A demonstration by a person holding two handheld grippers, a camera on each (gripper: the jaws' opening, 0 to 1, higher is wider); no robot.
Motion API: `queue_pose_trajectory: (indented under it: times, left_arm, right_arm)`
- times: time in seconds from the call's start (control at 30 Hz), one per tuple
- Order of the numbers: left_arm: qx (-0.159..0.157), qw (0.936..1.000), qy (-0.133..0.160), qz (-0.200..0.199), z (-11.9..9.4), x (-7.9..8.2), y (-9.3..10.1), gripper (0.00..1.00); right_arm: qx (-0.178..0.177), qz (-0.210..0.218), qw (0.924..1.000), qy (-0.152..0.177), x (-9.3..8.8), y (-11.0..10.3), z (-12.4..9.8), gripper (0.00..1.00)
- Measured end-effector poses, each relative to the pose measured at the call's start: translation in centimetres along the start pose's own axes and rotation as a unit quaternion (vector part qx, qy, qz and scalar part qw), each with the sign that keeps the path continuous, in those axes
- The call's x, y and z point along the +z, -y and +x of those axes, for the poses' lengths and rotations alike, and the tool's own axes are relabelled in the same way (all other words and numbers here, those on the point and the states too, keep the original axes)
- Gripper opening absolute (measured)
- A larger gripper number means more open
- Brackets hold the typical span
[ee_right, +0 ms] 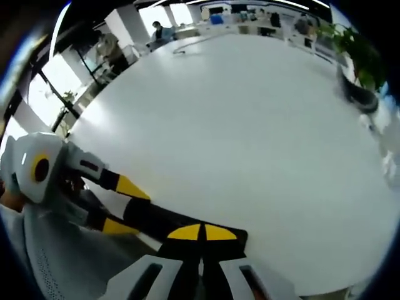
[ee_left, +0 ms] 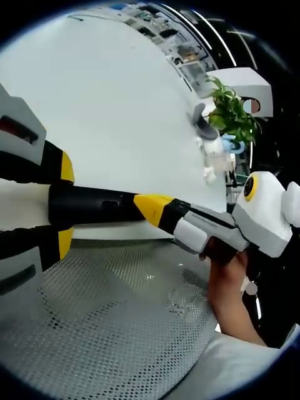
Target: Press the specified remote control buttons in sequence, fully releasing each button before pressing the next.
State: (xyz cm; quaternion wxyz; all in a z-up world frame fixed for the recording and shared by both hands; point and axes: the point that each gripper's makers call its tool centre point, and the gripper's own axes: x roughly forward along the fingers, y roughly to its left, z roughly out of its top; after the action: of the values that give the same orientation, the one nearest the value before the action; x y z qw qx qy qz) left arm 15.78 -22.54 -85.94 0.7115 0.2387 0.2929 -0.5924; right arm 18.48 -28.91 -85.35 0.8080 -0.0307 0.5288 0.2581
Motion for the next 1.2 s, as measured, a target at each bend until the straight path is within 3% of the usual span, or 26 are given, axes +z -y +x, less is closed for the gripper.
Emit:
queue_pose_trajectory:
  times: [0.43,0.6,0.77,1.2]
  left_arm:
    - [0.0,1.0,0.002,0.0,0.0,0.0,-0.1,0.24]
    - [0.0,1.0,0.005,-0.002,0.0,0.1,-0.1,0.24]
    - [0.0,1.0,0.004,-0.001,0.0,0.1,-0.1,0.25]
    - [0.001,1.0,0.006,-0.003,0.1,0.1,-0.1,0.25]
  right_arm:
    - [-0.012,-0.028,0.9995,0.002,0.1,0.1,0.0,0.0]
    - [0.003,0.025,0.9997,0.007,0.2,0.3,0.0,0.0]
    - [0.02,0.05,0.9985,0.006,0.3,0.4,-0.2,0.0]
    - [0.039,0.068,0.9968,-0.017,-0.2,-0.8,-0.3,0.0]
